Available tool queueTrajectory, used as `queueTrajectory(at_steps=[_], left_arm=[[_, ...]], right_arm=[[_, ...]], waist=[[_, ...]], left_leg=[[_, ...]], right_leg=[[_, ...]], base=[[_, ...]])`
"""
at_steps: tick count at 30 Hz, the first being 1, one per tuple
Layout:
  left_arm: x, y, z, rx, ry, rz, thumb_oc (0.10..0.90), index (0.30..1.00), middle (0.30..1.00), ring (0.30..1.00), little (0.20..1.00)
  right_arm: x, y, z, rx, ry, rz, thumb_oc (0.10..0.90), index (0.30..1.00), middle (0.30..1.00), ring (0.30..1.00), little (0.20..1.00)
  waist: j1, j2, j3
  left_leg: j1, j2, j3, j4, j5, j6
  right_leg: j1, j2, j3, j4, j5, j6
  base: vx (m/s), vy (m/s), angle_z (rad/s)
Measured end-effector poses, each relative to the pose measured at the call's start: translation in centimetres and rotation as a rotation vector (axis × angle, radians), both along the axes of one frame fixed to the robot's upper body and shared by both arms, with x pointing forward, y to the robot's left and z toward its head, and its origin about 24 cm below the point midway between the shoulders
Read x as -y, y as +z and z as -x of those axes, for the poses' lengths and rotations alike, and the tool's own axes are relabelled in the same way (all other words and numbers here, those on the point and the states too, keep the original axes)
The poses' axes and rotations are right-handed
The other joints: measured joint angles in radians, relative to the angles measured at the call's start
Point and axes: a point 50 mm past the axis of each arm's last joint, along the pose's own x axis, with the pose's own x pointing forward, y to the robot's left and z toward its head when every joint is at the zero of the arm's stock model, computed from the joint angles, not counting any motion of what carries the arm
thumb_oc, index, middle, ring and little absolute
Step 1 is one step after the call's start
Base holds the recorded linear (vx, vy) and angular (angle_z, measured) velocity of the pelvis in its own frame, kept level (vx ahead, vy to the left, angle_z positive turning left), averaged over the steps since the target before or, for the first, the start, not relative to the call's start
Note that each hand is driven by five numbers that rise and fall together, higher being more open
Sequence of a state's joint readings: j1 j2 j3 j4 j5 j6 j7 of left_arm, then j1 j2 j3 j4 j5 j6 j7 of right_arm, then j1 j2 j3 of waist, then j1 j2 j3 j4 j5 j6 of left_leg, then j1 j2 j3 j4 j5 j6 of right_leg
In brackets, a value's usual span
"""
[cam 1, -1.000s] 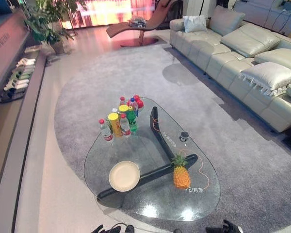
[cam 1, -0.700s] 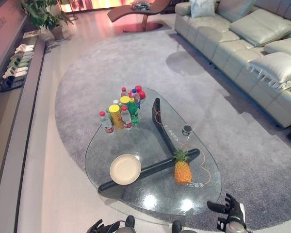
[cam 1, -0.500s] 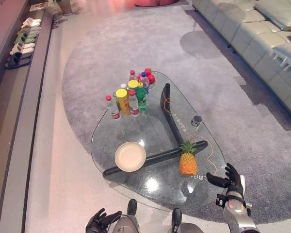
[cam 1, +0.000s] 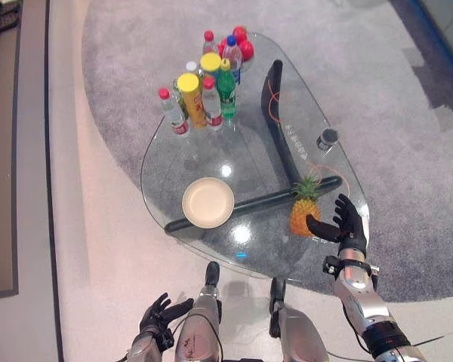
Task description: Pick up the fruit to the plate
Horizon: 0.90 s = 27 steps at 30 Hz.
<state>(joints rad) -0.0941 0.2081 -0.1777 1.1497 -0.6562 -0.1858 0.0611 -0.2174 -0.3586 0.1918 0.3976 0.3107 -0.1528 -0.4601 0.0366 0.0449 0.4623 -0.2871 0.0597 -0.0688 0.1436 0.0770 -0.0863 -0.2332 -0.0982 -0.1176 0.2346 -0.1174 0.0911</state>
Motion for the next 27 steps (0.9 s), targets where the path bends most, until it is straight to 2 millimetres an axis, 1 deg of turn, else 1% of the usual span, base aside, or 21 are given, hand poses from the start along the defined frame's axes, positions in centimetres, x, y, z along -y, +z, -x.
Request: queueTrajectory(at_steps=[2,3,7,10,13,16,20,24,27], left_arm=[[0.2,0.2,-0.7,0.015,-0.008,0.0,0.8,0.9,0.9,0.9,0.9],[0.2,0.3,-1.0,0.022,-0.008,0.002,0.8,0.9,0.9,0.9,0.9],[0.3,0.6,-1.4,0.051,0.003,0.008,0.8,0.9,0.9,0.9,0.9],[0.4,0.7,-1.7,0.065,-0.002,0.007,0.8,0.9,0.9,0.9,0.9],[0.6,0.8,-1.8,0.076,0.004,0.018,0.8,0.9,0.9,0.9,0.9],[0.7,0.8,-1.9,0.081,0.008,0.026,0.8,0.9,0.9,0.9,0.9],[0.9,1.1,-2.5,0.101,0.012,0.037,0.8,0.9,0.9,0.9,0.9],[1.2,1.2,-2.7,0.108,0.012,0.045,0.8,0.9,0.9,0.9,0.9],[1.2,1.3,-2.9,0.12,0.013,0.048,0.8,0.9,0.9,0.9,0.9]], right_arm=[[-0.4,1.1,-0.9,0.035,-0.017,0.016,0.8,0.9,0.9,0.9,0.9],[-0.6,1.6,-1.3,0.048,-0.027,0.03,0.8,0.9,0.9,0.9,0.9],[-0.9,2.8,-2.2,0.08,-0.07,0.057,0.8,0.9,0.9,0.9,0.9],[-1.0,3.2,-2.4,0.089,-0.113,0.091,0.8,0.9,0.9,0.9,0.9],[-1.1,3.7,-2.7,0.109,-0.137,0.098,0.8,0.9,0.9,0.9,0.9],[-1.4,3.8,-3.1,0.105,-0.15,0.112,0.8,0.9,0.9,0.9,0.9],[-1.5,4.7,-3.7,0.124,-0.24,0.13,0.8,0.9,0.9,0.9,0.9],[-1.2,5.2,-3.9,0.133,-0.319,0.138,0.8,0.9,0.9,0.9,0.9],[-1.3,5.3,-3.9,0.133,-0.324,0.139,0.8,0.9,0.9,0.9,0.9]], waist=[[0.017,-0.005,0.013],[0.017,-0.006,0.025],[0.024,-0.003,0.039],[0.024,0.0,0.042],[0.022,0.011,0.051],[0.021,0.016,0.053],[0.025,0.026,0.058],[0.027,0.028,0.058],[0.027,0.028,0.058]], left_leg=[[-0.027,-0.009,0.003,0.019,0.0,0.0],[-0.035,-0.012,0.002,0.025,0.0,0.0],[-0.072,-0.016,-0.002,0.043,0.004,-0.002],[-0.101,-0.017,-0.005,0.054,0.007,-0.004],[-0.133,-0.017,-0.009,0.065,0.011,-0.006],[-0.152,-0.018,-0.01,0.071,0.013,-0.008],[-0.192,-0.02,-0.013,0.069,0.022,-0.013],[-0.21,-0.024,-0.022,0.069,0.024,-0.013],[-0.224,-0.025,-0.022,0.07,0.027,-0.013]], right_leg=[[-0.058,-0.01,0.017,0.076,-0.027,-0.002],[-0.074,-0.013,0.018,0.098,-0.035,-0.003],[-0.124,-0.017,0.021,0.146,-0.047,-0.009],[-0.157,-0.017,0.021,0.168,-0.051,-0.01],[-0.194,-0.018,0.021,0.19,-0.052,-0.013],[-0.221,-0.019,0.023,0.211,-0.056,-0.017],[-0.275,-0.019,0.028,0.236,-0.057,-0.02],[-0.294,-0.019,0.028,0.238,-0.057,-0.02],[-0.307,-0.019,0.03,0.237,-0.057,-0.02]], base=[[-0.02,0.082,-0.06],[-0.02,0.052,-0.02],[-0.03,0.059,0.02],[-0.04,0.071,0.01],[-0.01,0.066,0.01],[0.0,0.058,0.0],[0.0,0.045,-0.01],[-0.01,0.019,0.0],[0.0,0.046,-0.01]])
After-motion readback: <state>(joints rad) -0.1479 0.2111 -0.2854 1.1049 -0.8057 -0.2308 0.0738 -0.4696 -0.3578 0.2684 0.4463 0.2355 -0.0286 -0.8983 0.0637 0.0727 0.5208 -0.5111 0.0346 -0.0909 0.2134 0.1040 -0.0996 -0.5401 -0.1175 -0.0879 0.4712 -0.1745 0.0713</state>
